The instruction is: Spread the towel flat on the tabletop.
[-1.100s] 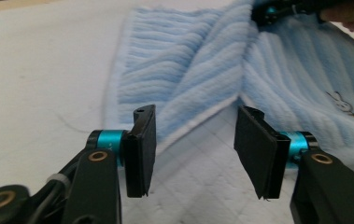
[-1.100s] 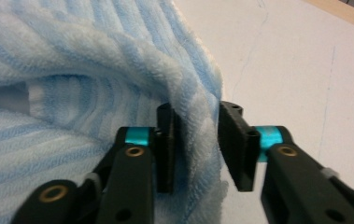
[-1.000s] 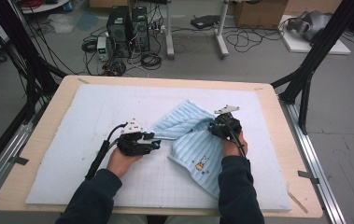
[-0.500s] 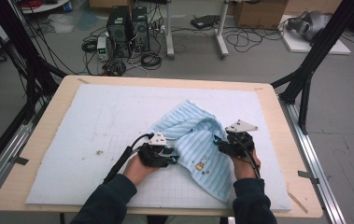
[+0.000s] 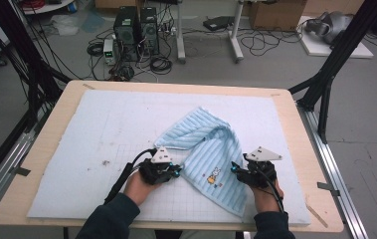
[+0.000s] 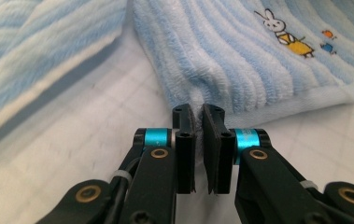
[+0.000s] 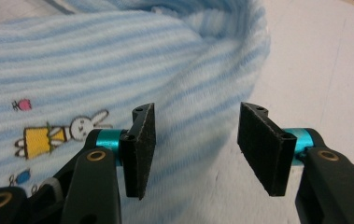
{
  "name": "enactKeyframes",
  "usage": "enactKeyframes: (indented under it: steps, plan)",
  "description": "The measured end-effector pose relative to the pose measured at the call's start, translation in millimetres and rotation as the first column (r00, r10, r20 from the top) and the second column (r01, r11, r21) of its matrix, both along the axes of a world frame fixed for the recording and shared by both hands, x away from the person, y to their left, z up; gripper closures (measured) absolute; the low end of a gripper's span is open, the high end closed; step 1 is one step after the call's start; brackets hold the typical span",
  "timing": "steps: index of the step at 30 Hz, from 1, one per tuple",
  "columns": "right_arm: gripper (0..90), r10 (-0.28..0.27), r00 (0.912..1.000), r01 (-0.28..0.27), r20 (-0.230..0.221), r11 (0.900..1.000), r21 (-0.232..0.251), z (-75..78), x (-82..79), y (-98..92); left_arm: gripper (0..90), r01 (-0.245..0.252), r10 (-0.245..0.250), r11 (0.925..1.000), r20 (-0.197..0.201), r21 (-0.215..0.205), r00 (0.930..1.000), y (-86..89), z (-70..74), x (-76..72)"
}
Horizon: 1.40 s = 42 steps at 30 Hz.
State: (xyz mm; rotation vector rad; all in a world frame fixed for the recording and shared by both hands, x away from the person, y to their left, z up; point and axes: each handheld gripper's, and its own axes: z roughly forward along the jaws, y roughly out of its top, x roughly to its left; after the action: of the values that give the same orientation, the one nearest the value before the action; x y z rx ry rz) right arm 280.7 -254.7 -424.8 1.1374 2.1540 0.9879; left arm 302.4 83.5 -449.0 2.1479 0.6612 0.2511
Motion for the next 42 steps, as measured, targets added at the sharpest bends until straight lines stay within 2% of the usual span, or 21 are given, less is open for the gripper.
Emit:
enactKeyframes:
  steps: [5, 12, 15, 18, 22, 23, 25, 26, 27, 28, 31, 36, 39, 41, 42]
  plan:
    - [46.3, 0.000, 1.0000, 0.000, 0.000, 1.000, -0.002, -1.4, -15.0, -2.2, 83.2, -0.042, 0.042, 0.9991, 0.001, -0.012, 0.9991, 22.1, -0.9, -22.9]
    - [47.1, 0.014, 0.9995, -0.014, -0.030, 1.000, 0.006, -5.4, -29.2, -1.6, 83.1, -0.088, 0.087, 0.9956, -0.006, -0.034, 0.9962, 47.3, -1.8, -52.9]
    - [47.7, 0.025, 0.9992, -0.025, -0.029, 1.000, -0.001, -7.3, -30.4, 1.1, 83.1, -0.095, 0.094, 0.9947, -0.007, -0.041, 0.9955, 56.5, -1.6, -64.6]
    - [48.2, 0.025, 0.9986, -0.025, -0.047, 1.000, 0.000, -9.8, -28.8, 3.0, 83.2, -0.106, 0.106, 0.9924, -0.012, -0.062, 0.9943, 64.4, -2.7, -75.3]
    - [49.5, 0.046, 0.9959, -0.046, -0.078, 0.999, -0.001, -15.7, -25.8, 9.7, 83.1, -0.087, 0.085, 0.9937, -0.028, -0.071, 0.9960, 67.8, -4.1, -83.5]
    - [49.8, 0.052, 0.9946, -0.053, -0.089, 0.999, -0.007, -17.5, -25.6, 12.2, 82.9, -0.080, 0.078, 0.9942, -0.034, -0.072, 0.9964, 68.5, -3.8, -84.0]
    - [52.0, 0.055, 0.9939, -0.057, -0.096, 0.998, -0.019, -20.7, -26.7, 17.3, 79.4, -0.088, 0.084, 0.9906, -0.043, -0.105, 0.9956, 69.0, -2.8, -83.1]
    - [52.5, 0.056, 0.9946, -0.058, -0.088, 0.998, -0.021, -21.1, -26.9, 17.9, 69.2, -0.110, 0.106, 0.9861, -0.041, -0.125, 0.9935, 68.7, -1.7, -81.2]
    - [52.7, 0.054, 0.9947, -0.056, -0.087, 0.998, -0.022, -21.1, -27.1, 18.0, 55.4, -0.137, 0.132, 0.9796, -0.043, -0.147, 0.9903, 68.2, -0.3, -78.8]
    - [52.9, 0.053, 0.9944, -0.055, -0.091, 0.998, -0.019, -20.9, -27.6, 17.8, 48.3, -0.147, 0.142, 0.9749, -0.042, -0.167, 0.9890, 68.3, 1.7, -75.9]
    - [52.2, 0.054, 0.9948, -0.055, -0.087, 0.998, -0.012, -19.0, -31.7, 16.9, 43.2, -0.153, 0.151, 0.9669, -0.024, -0.204, 0.9882, 66.7, 7.9, -65.1]
    - [53.6, 0.078, 0.9937, -0.079, -0.081, 0.997, -0.008, -15.8, -41.9, 18.0, 44.9, -0.172, 0.170, 0.9632, -0.030, -0.206, 0.9850, 58.5, 9.8, -42.2]
    - [59.5, 0.090, 0.9909, -0.094, -0.100, 0.995, -0.031, -18.7, -43.6, 20.6, 47.8, -0.164, 0.158, 0.9711, -0.047, -0.173, 0.9863, 48.5, 6.3, -35.7]
    - [73.6, 0.115, 0.9864, -0.115, -0.117, 0.993, 0.003, -19.7, -43.6, 20.1, 53.4, -0.148, 0.142, 0.9803, -0.054, -0.131, 0.9884, 40.6, 2.4, -35.4]
    - [82.0, 0.133, 0.9840, -0.135, -0.118, 0.991, -0.005, -19.3, -44.4, 20.8, 59.0, -0.140, 0.135, 0.9832, -0.055, -0.117, 0.9894, 38.3, 1.1, -36.1]
